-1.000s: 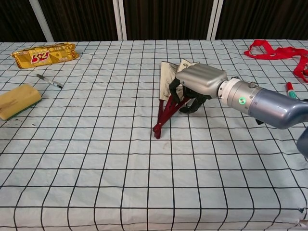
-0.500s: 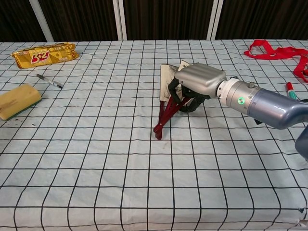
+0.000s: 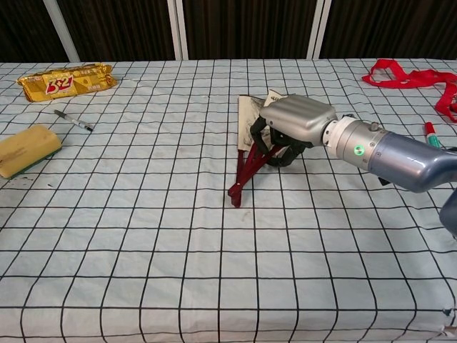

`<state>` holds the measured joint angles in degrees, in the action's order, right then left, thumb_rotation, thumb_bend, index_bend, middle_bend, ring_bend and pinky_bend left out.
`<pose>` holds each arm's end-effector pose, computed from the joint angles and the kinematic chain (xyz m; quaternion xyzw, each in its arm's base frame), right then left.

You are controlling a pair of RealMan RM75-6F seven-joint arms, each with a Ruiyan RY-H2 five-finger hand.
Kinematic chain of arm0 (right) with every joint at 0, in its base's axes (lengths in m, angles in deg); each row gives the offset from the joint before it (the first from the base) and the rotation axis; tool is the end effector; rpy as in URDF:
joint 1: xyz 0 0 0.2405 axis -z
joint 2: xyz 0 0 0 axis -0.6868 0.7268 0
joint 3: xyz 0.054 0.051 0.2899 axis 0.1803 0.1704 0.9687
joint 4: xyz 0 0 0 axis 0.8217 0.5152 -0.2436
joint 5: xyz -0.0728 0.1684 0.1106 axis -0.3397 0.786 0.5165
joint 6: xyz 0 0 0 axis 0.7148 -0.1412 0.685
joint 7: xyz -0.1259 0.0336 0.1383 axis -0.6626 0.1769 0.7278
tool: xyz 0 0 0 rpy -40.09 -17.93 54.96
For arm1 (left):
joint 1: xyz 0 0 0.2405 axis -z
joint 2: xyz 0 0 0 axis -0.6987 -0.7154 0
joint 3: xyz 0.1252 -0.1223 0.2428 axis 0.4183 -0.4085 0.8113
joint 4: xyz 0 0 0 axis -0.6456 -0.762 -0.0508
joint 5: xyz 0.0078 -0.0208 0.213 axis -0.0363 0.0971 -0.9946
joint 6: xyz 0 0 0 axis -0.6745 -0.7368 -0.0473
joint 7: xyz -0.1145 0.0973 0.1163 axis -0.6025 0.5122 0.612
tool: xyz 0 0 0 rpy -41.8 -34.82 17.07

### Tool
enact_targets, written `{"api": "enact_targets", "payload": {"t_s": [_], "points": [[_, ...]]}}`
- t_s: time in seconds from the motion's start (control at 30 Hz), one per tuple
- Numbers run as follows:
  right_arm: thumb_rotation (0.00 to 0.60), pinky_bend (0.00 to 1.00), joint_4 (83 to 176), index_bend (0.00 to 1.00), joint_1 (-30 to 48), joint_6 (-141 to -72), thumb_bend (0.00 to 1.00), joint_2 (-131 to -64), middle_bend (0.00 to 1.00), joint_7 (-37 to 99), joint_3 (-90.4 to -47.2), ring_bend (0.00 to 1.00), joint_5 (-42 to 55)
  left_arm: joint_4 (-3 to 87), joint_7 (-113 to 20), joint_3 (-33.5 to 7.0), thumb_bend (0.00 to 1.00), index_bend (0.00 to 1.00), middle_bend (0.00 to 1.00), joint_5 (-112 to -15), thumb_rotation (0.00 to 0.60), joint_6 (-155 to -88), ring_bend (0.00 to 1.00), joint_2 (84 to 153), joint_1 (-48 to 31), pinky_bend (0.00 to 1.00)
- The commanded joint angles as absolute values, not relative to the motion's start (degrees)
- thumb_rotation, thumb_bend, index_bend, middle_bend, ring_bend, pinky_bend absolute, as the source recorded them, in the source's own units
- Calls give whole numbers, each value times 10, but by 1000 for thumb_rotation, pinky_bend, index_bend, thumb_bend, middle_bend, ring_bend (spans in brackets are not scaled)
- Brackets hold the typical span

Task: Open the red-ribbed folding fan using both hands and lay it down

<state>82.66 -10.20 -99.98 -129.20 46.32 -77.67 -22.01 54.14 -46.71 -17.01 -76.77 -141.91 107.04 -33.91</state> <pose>-0.1422 -0.4692 -0.1348 0.8111 -0.2280 0.4065 0.3533 -0.3632 0.2961 0.1856 -0.5098 -0.3677 -0.4280 0.6494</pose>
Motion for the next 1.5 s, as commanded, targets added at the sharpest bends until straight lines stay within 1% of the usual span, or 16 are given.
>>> {"api": "enact_targets", "payload": {"t_s": [0.03, 0.23, 0.43, 0.63, 0.97, 1.03, 1.3, 1.5], "points": [[600, 927, 828, 670, -102, -1001, 386, -1291, 1000, 465, -777, 1000, -221, 542, -467, -170, 0, 0, 0, -768, 600, -1419, 0, 1071, -339, 0], [600, 928, 833, 760, -104, -1015, 448, -1289, 1000, 473, -774, 1000, -223, 542, -467, -170, 0, 0, 0, -768, 600, -1420, 0, 1071, -339, 0], [600, 927, 846, 788, -111, -1032, 467, -1283, 1000, 481, -766, 1000, -224, 544, -467, -170, 0, 0, 0, -768, 600, -1421, 0, 1071, -340, 0], [600, 927, 869, 815, -120, -1039, 477, -1273, 1000, 483, -748, 1000, -214, 546, -467, -171, 0, 0, 0, -766, 600, -1422, 0, 1071, -341, 0], [600, 928, 937, 836, -139, -1033, 484, -1238, 1000, 459, -701, 1000, -181, 553, -467, -172, 0, 0, 0, -766, 600, -1423, 0, 1070, -341, 0], [600, 927, 950, 839, -156, -1030, 484, -1225, 1000, 445, -679, 1000, -172, 557, -468, -173, 0, 0, 0, -765, 600, -1424, 0, 1068, -342, 0], [600, 927, 1010, 854, -189, -1005, 485, -1188, 1000, 410, -634, 1000, -142, 576, -462, -178, 0, 0, 0, -772, 600, -1429, 0, 1057, -339, 0], [600, 927, 1070, 866, -205, -983, 484, -1152, 1000, 379, -602, 1000, -113, 600, -443, -199, 0, 29, 0, -772, 600, -1415, 0, 1042, -313, 0]]}}
